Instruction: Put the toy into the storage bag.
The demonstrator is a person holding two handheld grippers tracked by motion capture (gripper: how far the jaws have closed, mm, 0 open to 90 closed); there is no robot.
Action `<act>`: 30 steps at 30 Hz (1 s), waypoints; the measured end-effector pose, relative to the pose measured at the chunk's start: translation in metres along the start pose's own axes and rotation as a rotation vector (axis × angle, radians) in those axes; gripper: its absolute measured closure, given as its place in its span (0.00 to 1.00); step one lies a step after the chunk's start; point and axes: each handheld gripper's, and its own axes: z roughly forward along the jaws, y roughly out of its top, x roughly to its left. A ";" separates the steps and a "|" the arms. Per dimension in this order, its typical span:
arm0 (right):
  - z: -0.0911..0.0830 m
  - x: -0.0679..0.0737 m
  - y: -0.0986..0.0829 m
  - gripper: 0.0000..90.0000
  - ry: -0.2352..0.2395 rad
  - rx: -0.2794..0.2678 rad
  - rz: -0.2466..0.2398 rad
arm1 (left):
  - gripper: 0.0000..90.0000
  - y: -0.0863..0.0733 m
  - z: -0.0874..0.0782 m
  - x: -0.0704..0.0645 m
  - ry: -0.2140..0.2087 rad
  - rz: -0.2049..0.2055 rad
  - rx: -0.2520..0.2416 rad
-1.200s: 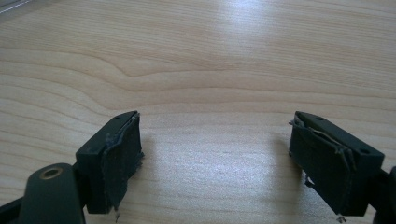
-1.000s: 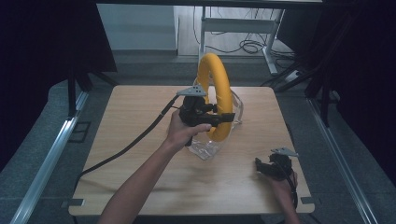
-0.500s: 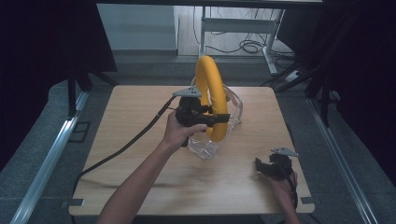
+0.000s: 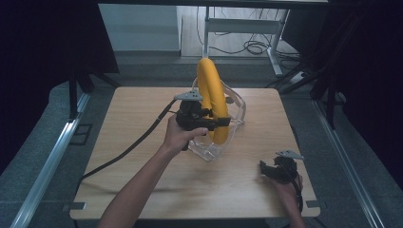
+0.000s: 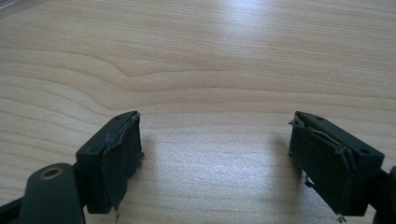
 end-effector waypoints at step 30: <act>0.000 0.000 0.000 0.19 0.000 0.002 -0.003 | 0.53 -0.024 -0.010 0.025 0.034 -0.113 0.012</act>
